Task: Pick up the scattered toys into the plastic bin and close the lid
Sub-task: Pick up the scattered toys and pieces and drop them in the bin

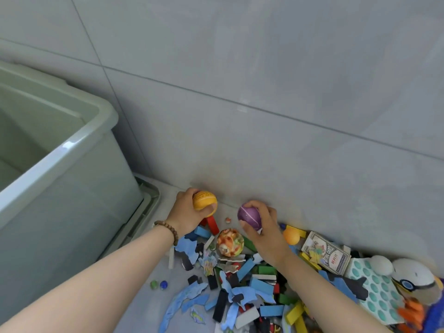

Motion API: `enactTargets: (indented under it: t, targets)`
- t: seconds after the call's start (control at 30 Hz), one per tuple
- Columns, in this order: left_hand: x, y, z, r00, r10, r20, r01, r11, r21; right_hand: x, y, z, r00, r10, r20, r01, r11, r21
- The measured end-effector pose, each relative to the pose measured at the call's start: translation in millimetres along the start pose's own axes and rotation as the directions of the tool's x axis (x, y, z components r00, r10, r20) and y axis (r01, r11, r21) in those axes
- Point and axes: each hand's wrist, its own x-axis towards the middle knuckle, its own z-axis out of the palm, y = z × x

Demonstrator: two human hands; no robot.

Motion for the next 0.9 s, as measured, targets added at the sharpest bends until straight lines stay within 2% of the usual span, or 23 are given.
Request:
enactTargets:
  t: [0.17,0.3,0.37,0.43,0.53,0.63,0.73,0.8,0.83,0.9]
  targets:
    - [-40.4,31.0,-32.8,0.998,0.029,-0.057,-0.035,0.993,-0.114,-15.3,-43.2,-21.8,0.995,0.099,-0.005,-0.098,0.987,0.125]
    - [-84.5,78.0,-93.5,0.983,0.117,-0.138,-0.139,0.977,-0.162,-29.5,-117.1,-39.8,0.992,0.125,0.007,-0.124,0.973,0.193]
    - [-109.2,97.4,-132.3,0.978,0.139,-0.157,-0.175,0.953,-0.246,-36.3,-159.0,-44.8,0.992,0.125,0.017,-0.125,0.964,0.235]
    - [-136.7,108.3,-174.6,0.969,0.164,-0.185,-0.217,0.921,-0.324,-40.4,-205.5,-44.6,0.99,0.125,0.065,-0.138,0.95,0.28]
    - [-176.1,98.8,-233.0,0.947,0.177,-0.267,-0.255,0.92,-0.297,-45.4,-274.0,-26.7,0.978,0.079,0.195,-0.137,0.942,0.306]
    - [-206.2,53.7,-280.9,0.941,0.08,-0.33,-0.196,0.922,-0.334,-50.3,-330.7,18.7,0.944,0.013,0.33,-0.105,0.959,0.262]
    - [-227.9,-13.1,-312.3,0.927,-0.113,-0.357,-0.044,0.913,-0.405,-49.3,-359.3,86.2,0.916,-0.075,0.394,0.012,0.987,0.158]
    - [-236.8,-59.6,-325.5,0.898,-0.234,-0.373,0.071,0.912,-0.404,-42.4,-365.7,133.7,0.892,-0.126,0.435,0.17,0.983,-0.065]
    - [-239.8,-81.1,-331.9,0.885,-0.281,-0.372,0.112,0.903,-0.415,-37.6,-367.5,156.5,0.873,-0.129,0.471,0.252,0.945,-0.208]
    - [-241.7,-109.9,-341.0,0.874,-0.311,-0.373,0.149,0.903,-0.403,-29.3,-371.2,188.9,0.829,-0.058,0.557,0.372,0.801,-0.47]
